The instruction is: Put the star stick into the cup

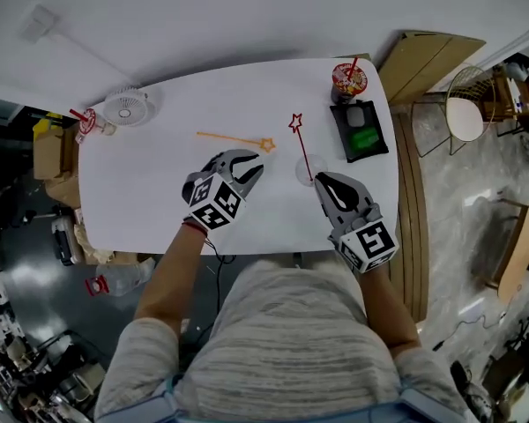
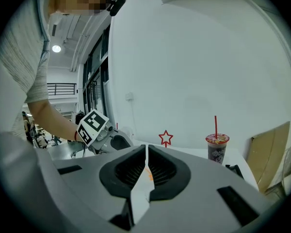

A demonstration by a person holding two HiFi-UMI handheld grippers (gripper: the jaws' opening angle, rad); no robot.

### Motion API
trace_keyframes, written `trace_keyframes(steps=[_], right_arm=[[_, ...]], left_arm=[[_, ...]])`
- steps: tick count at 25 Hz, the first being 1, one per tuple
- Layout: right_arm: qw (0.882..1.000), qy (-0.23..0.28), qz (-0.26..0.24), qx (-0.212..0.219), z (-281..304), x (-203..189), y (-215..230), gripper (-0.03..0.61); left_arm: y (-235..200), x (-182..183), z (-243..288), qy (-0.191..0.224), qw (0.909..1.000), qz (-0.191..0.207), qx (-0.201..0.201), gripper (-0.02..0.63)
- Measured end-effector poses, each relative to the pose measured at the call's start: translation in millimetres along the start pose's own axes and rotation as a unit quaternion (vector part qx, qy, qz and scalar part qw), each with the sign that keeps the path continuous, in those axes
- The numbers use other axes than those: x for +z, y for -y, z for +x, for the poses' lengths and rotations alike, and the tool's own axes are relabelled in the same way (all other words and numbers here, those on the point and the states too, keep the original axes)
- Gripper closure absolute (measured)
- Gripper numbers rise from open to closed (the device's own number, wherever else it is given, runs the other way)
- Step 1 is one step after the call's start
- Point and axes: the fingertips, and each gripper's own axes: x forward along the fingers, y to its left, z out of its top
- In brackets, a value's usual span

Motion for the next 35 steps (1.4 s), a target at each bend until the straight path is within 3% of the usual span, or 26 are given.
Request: trace_keyframes(steps=[7, 23, 35], right_arm=[[1.000, -0.004, -0.006, -0.026, -0.5, 0.1, 6.9, 0.558], [0.998, -0.022, 0.007, -0.067, -3.8, -12.1, 22.7, 0.558], [0.996, -0.035, 0.012, -0.077, -3.9, -17.0, 32.5, 0.558]], left_arm=[[-7.1, -32.6, 29.4, -0.055, 0.9968, 0.045, -0.038, 0.526], [-30.5, -84.7, 86.9, -0.151, 0.9771, 0.124, -0.085, 0.526], [-38.5, -108.0, 112.3, -0.194, 0.9628, 0.145, -0.120, 0.526]])
